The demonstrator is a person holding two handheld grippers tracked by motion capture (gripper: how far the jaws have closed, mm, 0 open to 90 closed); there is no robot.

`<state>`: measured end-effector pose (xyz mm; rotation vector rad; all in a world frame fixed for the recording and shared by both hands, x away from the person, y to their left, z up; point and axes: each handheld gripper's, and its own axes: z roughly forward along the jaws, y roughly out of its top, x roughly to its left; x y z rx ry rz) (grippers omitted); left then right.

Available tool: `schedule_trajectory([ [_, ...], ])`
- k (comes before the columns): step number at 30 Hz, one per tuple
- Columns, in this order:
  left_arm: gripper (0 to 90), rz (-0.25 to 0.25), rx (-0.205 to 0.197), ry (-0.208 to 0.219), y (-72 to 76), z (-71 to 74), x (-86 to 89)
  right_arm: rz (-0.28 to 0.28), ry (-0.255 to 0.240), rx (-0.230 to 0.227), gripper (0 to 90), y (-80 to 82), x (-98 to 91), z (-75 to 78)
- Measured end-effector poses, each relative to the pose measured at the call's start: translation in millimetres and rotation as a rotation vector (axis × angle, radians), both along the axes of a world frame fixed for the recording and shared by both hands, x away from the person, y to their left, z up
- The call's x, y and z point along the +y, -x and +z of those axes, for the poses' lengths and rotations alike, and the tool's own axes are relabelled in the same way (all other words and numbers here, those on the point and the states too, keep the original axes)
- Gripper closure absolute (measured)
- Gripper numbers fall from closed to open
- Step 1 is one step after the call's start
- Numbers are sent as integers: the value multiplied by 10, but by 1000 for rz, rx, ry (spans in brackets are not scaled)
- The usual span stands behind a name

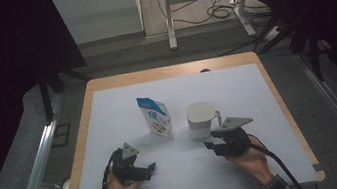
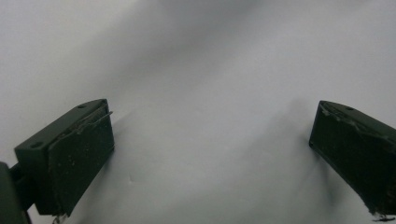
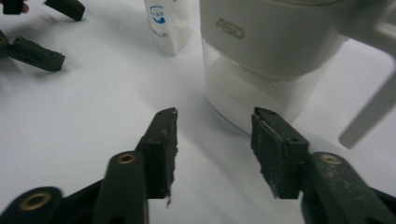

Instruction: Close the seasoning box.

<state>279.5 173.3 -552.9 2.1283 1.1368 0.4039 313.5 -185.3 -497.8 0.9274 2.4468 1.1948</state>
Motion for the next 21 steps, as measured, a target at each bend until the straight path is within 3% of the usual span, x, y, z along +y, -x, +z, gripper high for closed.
schedule_trajectory([
  [7, 0, 0, 1, 1, -1, 0, 1, -17, -27, -20, 336, 49, -167, 57],
  [14, 1, 0, 1, 1, 0, 0, 1, -56, 9, -34, 228, 94, -323, 71],
  [21, 1, 0, 0, 1, 0, 0, 1, -111, 31, -29, 192, 126, -523, 57],
])
